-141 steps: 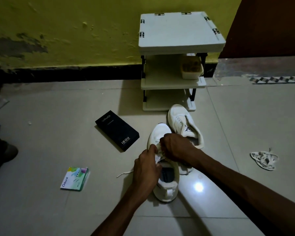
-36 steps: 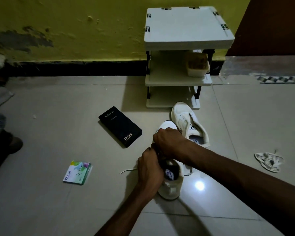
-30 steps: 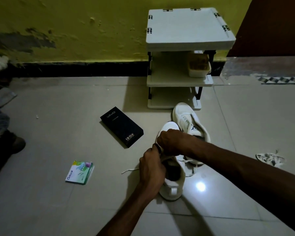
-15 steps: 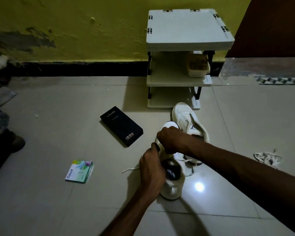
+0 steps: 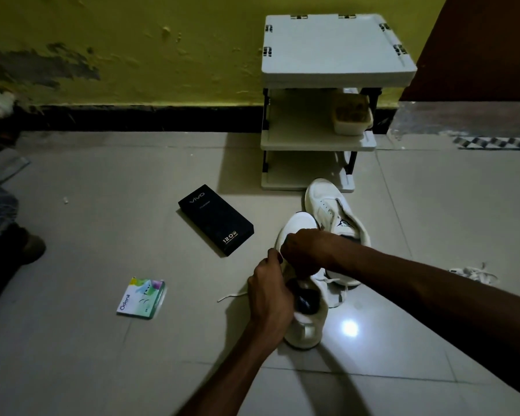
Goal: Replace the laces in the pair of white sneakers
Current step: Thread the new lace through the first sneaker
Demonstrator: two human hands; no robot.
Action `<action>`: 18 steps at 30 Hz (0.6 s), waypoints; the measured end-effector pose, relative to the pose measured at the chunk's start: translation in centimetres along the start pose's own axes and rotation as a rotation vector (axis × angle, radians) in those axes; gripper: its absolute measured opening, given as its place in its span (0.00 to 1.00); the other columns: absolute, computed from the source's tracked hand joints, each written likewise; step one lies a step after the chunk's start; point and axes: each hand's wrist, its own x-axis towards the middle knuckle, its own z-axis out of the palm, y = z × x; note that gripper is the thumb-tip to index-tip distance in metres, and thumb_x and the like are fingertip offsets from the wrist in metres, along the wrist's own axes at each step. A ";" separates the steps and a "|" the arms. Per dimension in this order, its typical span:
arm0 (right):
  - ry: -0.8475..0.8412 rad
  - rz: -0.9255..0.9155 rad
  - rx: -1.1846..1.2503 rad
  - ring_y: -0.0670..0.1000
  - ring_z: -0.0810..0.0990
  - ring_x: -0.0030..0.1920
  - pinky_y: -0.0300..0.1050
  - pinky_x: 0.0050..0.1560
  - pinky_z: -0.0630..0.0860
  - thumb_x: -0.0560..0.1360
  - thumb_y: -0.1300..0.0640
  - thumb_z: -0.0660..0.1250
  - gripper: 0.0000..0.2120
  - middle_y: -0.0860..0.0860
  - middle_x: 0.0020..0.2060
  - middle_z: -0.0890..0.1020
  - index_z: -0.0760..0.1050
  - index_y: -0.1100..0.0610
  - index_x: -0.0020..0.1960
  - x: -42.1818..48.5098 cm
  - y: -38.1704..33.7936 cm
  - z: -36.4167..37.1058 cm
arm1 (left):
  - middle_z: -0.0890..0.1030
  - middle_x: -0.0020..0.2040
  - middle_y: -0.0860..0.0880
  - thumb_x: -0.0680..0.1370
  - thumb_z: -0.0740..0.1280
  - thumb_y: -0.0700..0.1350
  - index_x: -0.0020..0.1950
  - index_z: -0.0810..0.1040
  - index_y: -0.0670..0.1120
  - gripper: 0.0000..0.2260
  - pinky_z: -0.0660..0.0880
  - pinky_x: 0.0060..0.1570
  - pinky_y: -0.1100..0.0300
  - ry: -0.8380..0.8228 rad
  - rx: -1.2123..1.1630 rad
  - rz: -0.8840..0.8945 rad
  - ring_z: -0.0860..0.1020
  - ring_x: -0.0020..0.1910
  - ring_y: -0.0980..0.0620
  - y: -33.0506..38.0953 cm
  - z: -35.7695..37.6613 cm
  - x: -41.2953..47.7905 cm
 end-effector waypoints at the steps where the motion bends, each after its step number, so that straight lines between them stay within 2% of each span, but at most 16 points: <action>1: -0.008 0.013 -0.015 0.58 0.79 0.56 0.45 0.42 0.70 0.78 0.57 0.64 0.16 0.56 0.60 0.76 0.73 0.59 0.66 0.1 0.0 0.4 | 0.79 0.59 0.46 0.76 0.67 0.34 0.62 0.72 0.45 0.17 0.75 0.57 0.55 -0.006 0.003 -0.002 0.79 0.58 0.46 0.0 0.0 0.0; 4: 0.060 0.082 -0.012 0.59 0.77 0.58 0.47 0.44 0.68 0.79 0.55 0.62 0.10 0.57 0.59 0.77 0.75 0.58 0.57 0.4 0.0 1.7 | 0.79 0.59 0.46 0.76 0.68 0.35 0.64 0.71 0.45 0.18 0.76 0.57 0.55 -0.026 0.025 0.010 0.78 0.58 0.46 0.0 0.0 0.2; 6: 0.150 0.137 0.062 0.59 0.75 0.61 0.47 0.47 0.66 0.79 0.52 0.61 0.05 0.57 0.61 0.75 0.71 0.54 0.48 0.1 0.0 2.5 | 0.78 0.60 0.46 0.76 0.68 0.36 0.65 0.71 0.45 0.18 0.76 0.58 0.56 -0.036 0.073 0.030 0.78 0.58 0.46 0.0 0.0 0.3; 7: 0.191 0.164 0.118 0.59 0.74 0.61 0.46 0.48 0.65 0.79 0.51 0.61 0.06 0.57 0.61 0.74 0.69 0.54 0.49 -0.1 -0.1 2.8 | 0.78 0.60 0.46 0.76 0.67 0.36 0.65 0.71 0.45 0.18 0.76 0.58 0.55 -0.037 0.089 0.039 0.78 0.58 0.46 0.1 0.0 0.3; 9: 0.252 0.218 0.205 0.58 0.74 0.61 0.46 0.49 0.66 0.78 0.49 0.63 0.16 0.58 0.60 0.74 0.70 0.60 0.59 -0.1 -0.2 3.7 | 0.79 0.59 0.46 0.76 0.68 0.37 0.63 0.72 0.46 0.16 0.76 0.58 0.54 -0.038 0.094 0.038 0.78 0.57 0.46 -0.1 0.0 0.5; 11: 0.280 0.246 0.262 0.57 0.75 0.59 0.45 0.48 0.66 0.77 0.49 0.65 0.20 0.58 0.57 0.75 0.70 0.64 0.59 -0.1 -0.3 4.5 | 0.79 0.58 0.47 0.76 0.68 0.38 0.61 0.73 0.46 0.14 0.76 0.56 0.54 -0.035 0.094 0.035 0.78 0.56 0.46 -0.2 -0.1 0.5; 14: 0.254 0.283 0.390 0.58 0.78 0.56 0.43 0.45 0.66 0.77 0.51 0.66 0.17 0.59 0.55 0.79 0.73 0.64 0.56 -0.1 0.1 4.8 | 0.79 0.56 0.47 0.76 0.69 0.39 0.58 0.72 0.47 0.13 0.77 0.53 0.55 -0.035 0.086 0.041 0.79 0.55 0.46 -0.3 -0.1 0.5; 16: 0.287 0.287 0.434 0.58 0.78 0.50 0.42 0.41 0.65 0.78 0.56 0.63 0.08 0.60 0.53 0.80 0.73 0.62 0.48 0.1 0.7 4.6 | 0.80 0.56 0.48 0.76 0.69 0.40 0.59 0.73 0.47 0.13 0.76 0.52 0.55 -0.032 0.093 0.042 0.79 0.55 0.46 -0.4 -0.1 0.5; 18: 0.321 0.289 0.470 0.58 0.78 0.45 0.42 0.39 0.65 0.77 0.56 0.63 0.08 0.60 0.47 0.80 0.70 0.60 0.41 0.5 1.2 4.1 | 0.80 0.57 0.48 0.76 0.69 0.39 0.60 0.72 0.48 0.14 0.75 0.54 0.55 -0.036 0.110 0.049 0.79 0.55 0.47 -0.5 0.0 0.6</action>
